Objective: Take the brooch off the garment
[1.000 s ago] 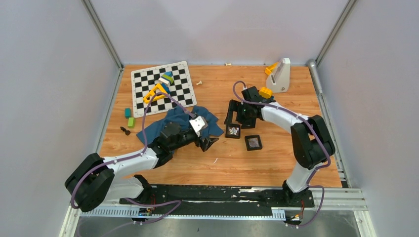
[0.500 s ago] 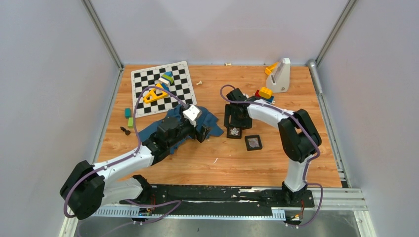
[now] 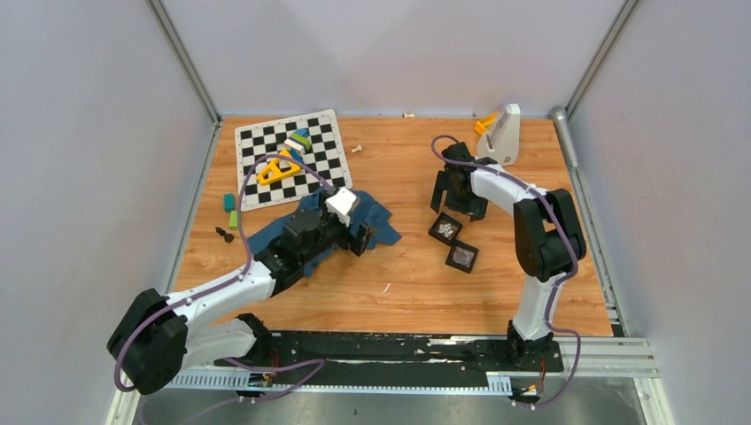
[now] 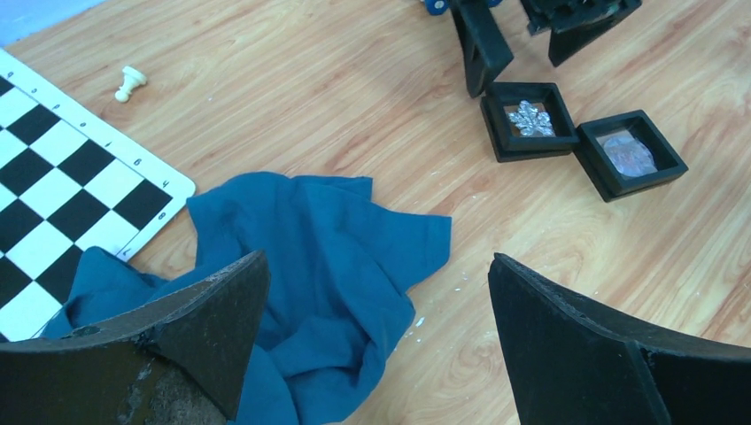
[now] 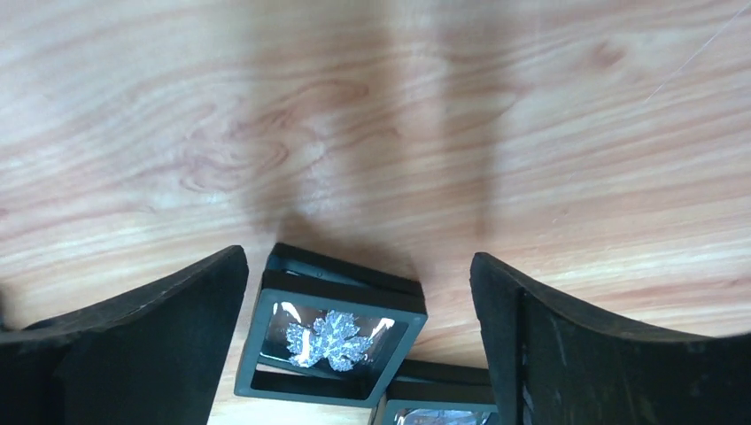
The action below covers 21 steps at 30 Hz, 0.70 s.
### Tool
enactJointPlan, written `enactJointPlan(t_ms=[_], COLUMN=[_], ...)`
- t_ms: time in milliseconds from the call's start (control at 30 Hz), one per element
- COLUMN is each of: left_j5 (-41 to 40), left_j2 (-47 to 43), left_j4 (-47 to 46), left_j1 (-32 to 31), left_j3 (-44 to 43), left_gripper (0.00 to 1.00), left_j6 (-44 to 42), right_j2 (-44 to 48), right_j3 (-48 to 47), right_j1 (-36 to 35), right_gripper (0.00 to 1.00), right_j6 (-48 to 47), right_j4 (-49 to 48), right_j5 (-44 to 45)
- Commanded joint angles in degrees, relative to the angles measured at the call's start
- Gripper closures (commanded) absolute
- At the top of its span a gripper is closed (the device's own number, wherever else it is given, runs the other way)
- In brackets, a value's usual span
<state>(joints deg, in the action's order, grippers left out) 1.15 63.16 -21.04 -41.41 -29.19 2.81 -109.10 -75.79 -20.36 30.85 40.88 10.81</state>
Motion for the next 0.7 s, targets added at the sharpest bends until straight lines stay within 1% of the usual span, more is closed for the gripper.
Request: enactJointPlan(t_ms=[0,133,200,233,267,300,333,367,400,433,467,500,533,567,633,667], left_j5=[-0.93,-1.94,-6.15,-9.52,-11.13,-13.97,-15.12,-18.24,-19.67,-20.98,-20.65,-19.97,-19.83,-18.94,-18.86,-18.96], left_j2=[-0.18,-1.67,-2.94,-3.81,-4.21,-5.13,-5.67,-6.71,-7.25,-8.2,-8.52,-8.85,-8.84,-8.36,-6.64,-5.85], left_j4=[0.0,1.65,3.92,5.19,7.98,9.5,12.2,13.41,14.76,14.82,13.48,12.56,10.35,9.14,5.52,3.4], left_j1=[2.22,4.34,5.39,5.95,7.63,8.78,11.24,12.61,15.22,18.43,20.34,23.95,25.56,28.52,31.58,32.45], left_j3=[-2.0,-1.99,-2.27,-2.96,-3.41,-4.43,-4.89,-5.7,-5.88,-5.61,-5.22,-4.29,-3.81,-2.81,-1.54,-1.16], left_gripper=[0.0,0.0,0.0,0.0,0.0,0.0,0.0,0.0,0.0,0.0,0.0,0.0,0.0,0.0,0.0,0.0], left_j6=[2.24,2.81,2.79,3.29,3.54,3.68,3.47,3.42,3.6,4.22,4.57,5.17,5.62,5.36,3.68,2.97], right_j2=[5.46,12.9,16.56,18.54,20.8,23.65,26.64,29.58,32.5,35.08,37.4,39.02,40.14,40.75,40.73,40.58], right_j3=[-3.89,-2.85,-0.14,1.79,4.31,7.46,11.35,15.32,20.0,24.8,28.9,32.45,34.52,35.69,37.15,37.73], right_j1=[-0.09,0.05,0.98,1.78,2.99,4.14,5.62,7.08,8.22,8.92,9.39,9.95,10.61,11.6,13.8,14.98], right_gripper=[0.0,0.0,0.02,0.02,0.02,0.02,0.02,0.02,0.02,0.01,0.0,0.0,0.01,0.01,0.02,0.03], right_j6=[-3.96,-6.53,-6.82,-6.1,-5.26,-4.67,-4.73,-5.49,-8.02,-10.64,-13.79,-16.75,-17.14,-16.13,-16.24,-17.03], right_j4=[-1.78,-4.65,-7.4,-8.97,-11.09,-14.42,-18.29,-23.63,-29.08,-35.64,-42.18,-46.89,-49.52,-50.3,-50.73,-51.02], right_j5=[0.04,2.75,6.61,8.66,9.88,10.28,9.72,8.37,6.98,6.92,7.51,7.73,7.96,7.06,3.71,3.66])
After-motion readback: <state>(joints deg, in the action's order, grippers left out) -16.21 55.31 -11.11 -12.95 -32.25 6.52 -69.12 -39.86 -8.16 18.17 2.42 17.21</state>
